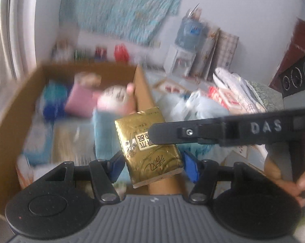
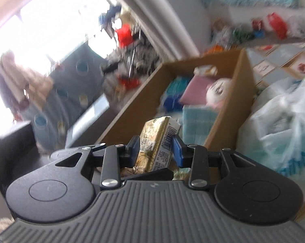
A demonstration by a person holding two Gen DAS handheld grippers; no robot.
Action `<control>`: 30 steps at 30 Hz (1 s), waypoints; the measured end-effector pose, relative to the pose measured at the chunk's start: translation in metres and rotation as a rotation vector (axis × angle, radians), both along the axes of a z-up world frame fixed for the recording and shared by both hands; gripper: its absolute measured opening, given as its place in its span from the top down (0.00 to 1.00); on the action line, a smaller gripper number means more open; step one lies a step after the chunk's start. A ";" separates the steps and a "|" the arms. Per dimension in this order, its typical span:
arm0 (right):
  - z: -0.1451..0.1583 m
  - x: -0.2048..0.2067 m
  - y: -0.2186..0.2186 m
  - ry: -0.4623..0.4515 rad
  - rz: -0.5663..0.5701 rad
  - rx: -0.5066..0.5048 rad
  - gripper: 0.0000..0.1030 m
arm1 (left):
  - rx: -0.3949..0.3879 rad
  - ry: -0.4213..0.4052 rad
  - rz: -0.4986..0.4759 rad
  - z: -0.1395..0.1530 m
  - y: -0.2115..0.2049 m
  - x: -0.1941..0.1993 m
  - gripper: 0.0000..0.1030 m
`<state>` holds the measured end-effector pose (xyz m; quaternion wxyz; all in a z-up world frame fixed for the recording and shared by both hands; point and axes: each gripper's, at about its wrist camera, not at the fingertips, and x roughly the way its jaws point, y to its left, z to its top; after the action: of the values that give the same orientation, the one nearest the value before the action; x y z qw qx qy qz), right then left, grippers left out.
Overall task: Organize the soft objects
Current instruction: 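Carry the gold tissue pack into the box and open the right gripper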
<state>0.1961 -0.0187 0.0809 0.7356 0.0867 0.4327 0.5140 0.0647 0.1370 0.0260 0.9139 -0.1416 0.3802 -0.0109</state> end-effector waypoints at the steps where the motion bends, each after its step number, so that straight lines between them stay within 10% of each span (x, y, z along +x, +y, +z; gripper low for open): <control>1: -0.001 -0.001 0.007 0.003 0.016 -0.023 0.66 | -0.031 0.023 -0.001 -0.006 0.008 0.001 0.40; 17: -0.011 0.000 0.020 -0.085 0.042 -0.177 0.53 | -0.199 0.199 -0.018 -0.059 0.038 0.011 0.33; 30: -0.028 -0.002 -0.046 -0.021 -0.153 0.117 0.38 | -0.072 0.007 0.032 -0.027 0.012 -0.019 0.12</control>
<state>0.1942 -0.0647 0.0532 0.7707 0.1571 0.3864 0.4817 0.0457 0.1489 -0.0009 0.9070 -0.1806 0.3803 -0.0093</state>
